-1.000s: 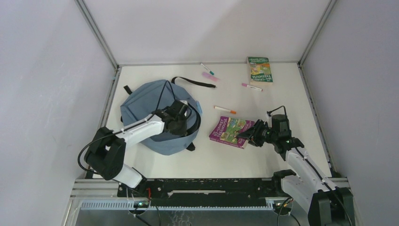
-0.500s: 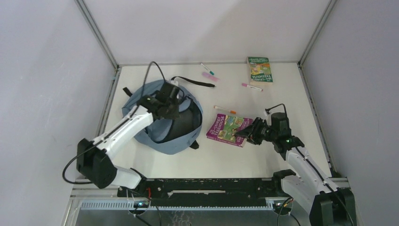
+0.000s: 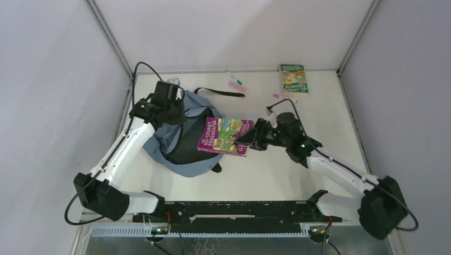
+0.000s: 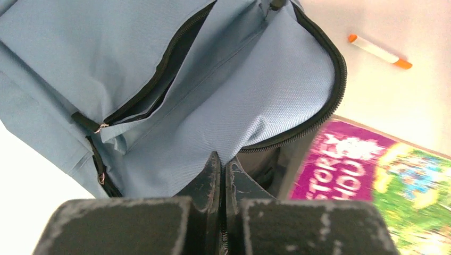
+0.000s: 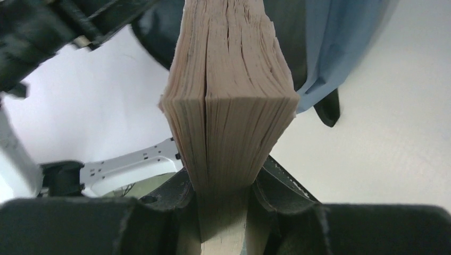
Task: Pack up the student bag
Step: Place the book in the student bag.
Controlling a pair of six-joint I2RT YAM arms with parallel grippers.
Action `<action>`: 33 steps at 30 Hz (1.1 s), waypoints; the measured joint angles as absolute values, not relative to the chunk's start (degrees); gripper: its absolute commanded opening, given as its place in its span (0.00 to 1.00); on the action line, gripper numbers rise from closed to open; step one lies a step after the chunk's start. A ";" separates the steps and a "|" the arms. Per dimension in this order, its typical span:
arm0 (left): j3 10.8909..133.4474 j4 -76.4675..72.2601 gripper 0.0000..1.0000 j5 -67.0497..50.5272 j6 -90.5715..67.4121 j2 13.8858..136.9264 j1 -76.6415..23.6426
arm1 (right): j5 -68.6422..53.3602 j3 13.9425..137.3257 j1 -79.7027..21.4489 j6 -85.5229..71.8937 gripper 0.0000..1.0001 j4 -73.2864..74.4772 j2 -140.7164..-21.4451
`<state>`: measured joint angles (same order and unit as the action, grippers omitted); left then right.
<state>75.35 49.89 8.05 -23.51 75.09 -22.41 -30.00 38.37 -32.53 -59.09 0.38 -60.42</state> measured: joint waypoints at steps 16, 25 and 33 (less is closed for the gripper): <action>83.94 55.68 0.00 3.73 -26.50 73.80 -18.11 | -18.92 53.28 -42.96 -71.37 0.00 -10.15 -97.08; 83.94 55.40 0.00 1.54 -26.41 73.45 -17.96 | -14.59 68.58 -46.28 -75.13 0.00 -15.07 -109.10; 83.94 55.09 0.00 -0.51 -25.32 73.08 -16.40 | -15.07 77.21 -48.99 -75.53 0.00 -23.03 -122.19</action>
